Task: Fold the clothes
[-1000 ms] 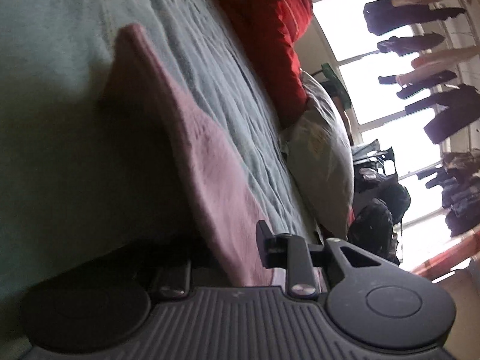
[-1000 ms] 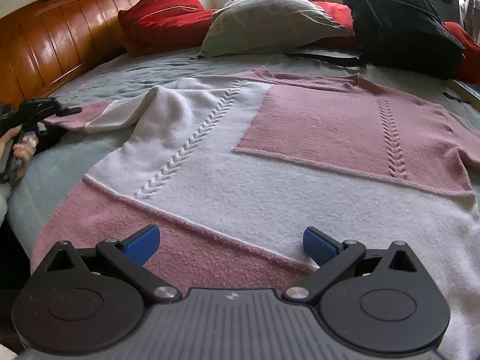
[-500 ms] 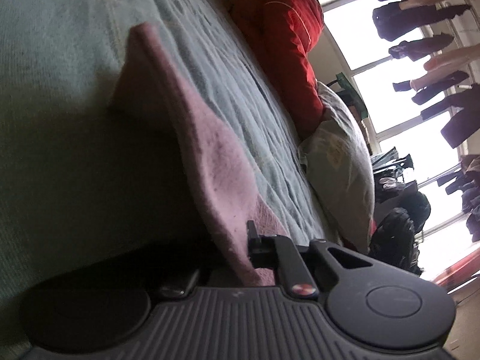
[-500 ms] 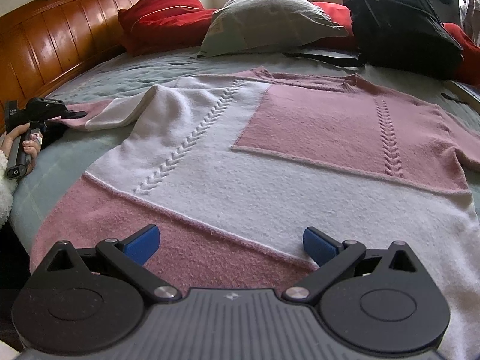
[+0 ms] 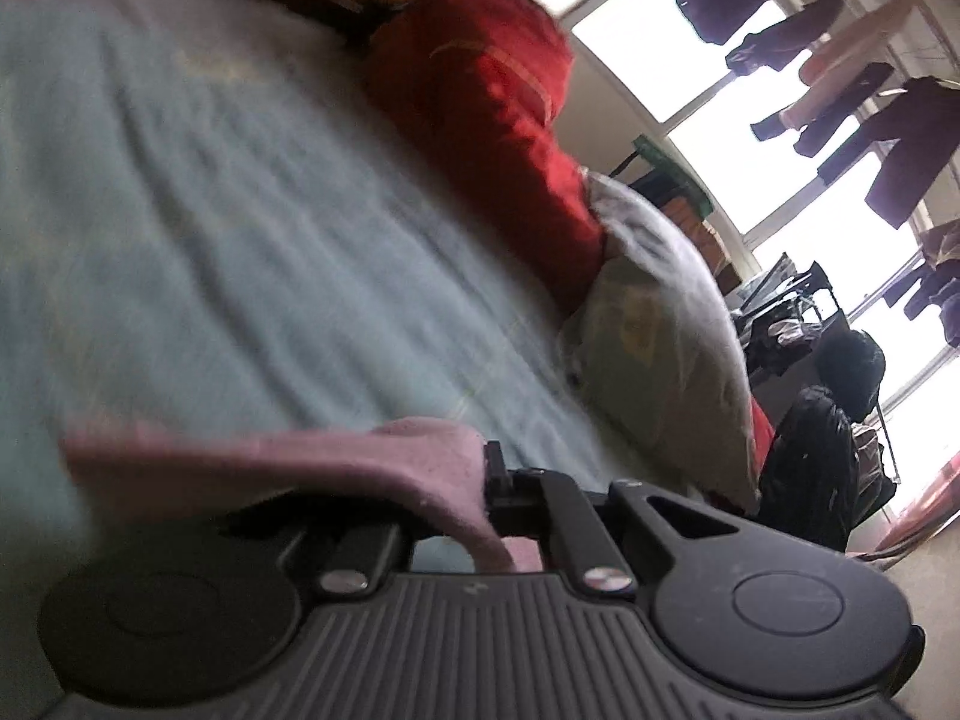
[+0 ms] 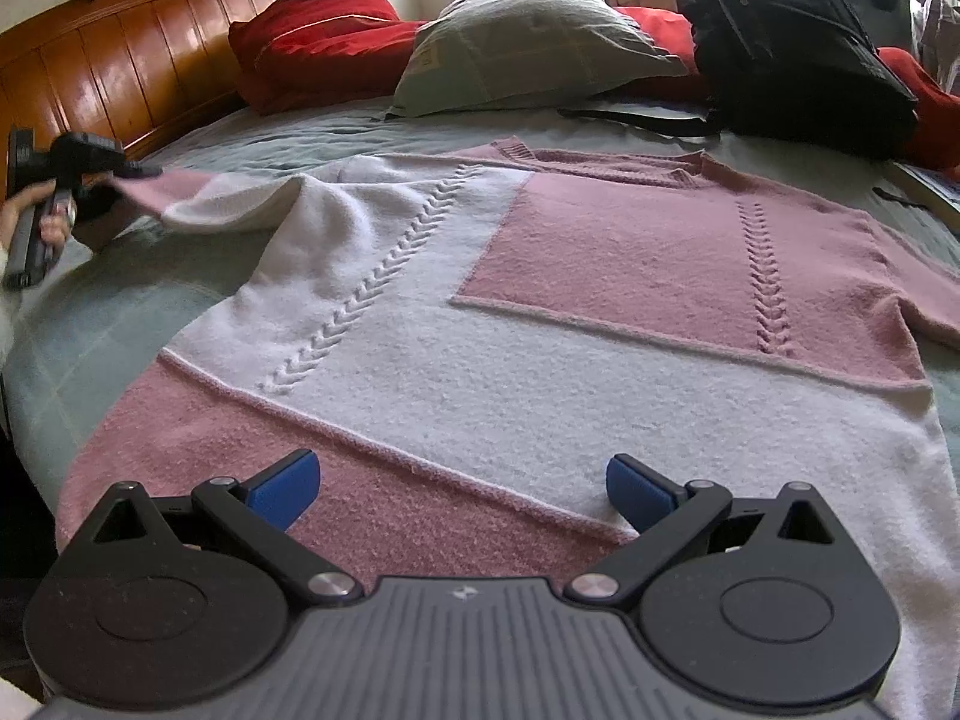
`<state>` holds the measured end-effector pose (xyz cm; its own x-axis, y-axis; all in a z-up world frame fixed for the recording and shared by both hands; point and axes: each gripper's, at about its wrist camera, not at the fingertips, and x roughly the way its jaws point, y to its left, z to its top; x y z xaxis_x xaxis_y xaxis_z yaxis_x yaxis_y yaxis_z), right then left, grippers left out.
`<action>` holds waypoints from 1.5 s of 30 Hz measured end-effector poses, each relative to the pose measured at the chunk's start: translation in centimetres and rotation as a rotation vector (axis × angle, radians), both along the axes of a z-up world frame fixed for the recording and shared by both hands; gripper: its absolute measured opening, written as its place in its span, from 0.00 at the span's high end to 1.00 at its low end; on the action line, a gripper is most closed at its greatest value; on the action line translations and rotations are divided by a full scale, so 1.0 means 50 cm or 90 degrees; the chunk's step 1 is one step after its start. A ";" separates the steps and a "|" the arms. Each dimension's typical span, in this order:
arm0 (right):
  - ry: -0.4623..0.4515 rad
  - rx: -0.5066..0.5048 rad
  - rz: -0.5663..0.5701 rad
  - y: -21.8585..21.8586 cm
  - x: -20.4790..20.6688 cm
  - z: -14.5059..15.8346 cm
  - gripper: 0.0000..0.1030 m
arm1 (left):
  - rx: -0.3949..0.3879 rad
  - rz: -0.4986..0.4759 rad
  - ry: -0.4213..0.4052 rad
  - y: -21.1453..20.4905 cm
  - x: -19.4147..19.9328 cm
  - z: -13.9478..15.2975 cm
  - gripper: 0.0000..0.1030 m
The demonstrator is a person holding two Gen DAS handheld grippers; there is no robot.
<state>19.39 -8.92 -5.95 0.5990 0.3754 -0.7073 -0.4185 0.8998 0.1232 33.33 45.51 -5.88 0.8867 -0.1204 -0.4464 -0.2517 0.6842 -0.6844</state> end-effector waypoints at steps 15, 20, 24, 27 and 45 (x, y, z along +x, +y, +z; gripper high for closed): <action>0.003 -0.014 -0.010 -0.003 0.008 -0.008 0.00 | 0.103 -0.002 -0.092 0.018 0.037 0.078 0.97; 0.004 -0.019 -0.008 -0.004 0.011 -0.012 0.00 | 0.046 0.037 0.002 0.069 0.031 -0.025 0.96; 0.003 -0.031 -0.006 0.000 0.011 -0.014 0.00 | 0.021 0.060 0.032 0.083 0.023 -0.068 0.96; 0.004 -0.034 -0.007 0.002 0.013 -0.014 0.00 | 0.028 0.056 0.004 0.073 0.014 -0.046 0.96; 0.003 -0.035 0.005 0.011 0.008 -0.011 0.00 | 0.163 0.206 0.109 0.160 -0.089 0.053 0.61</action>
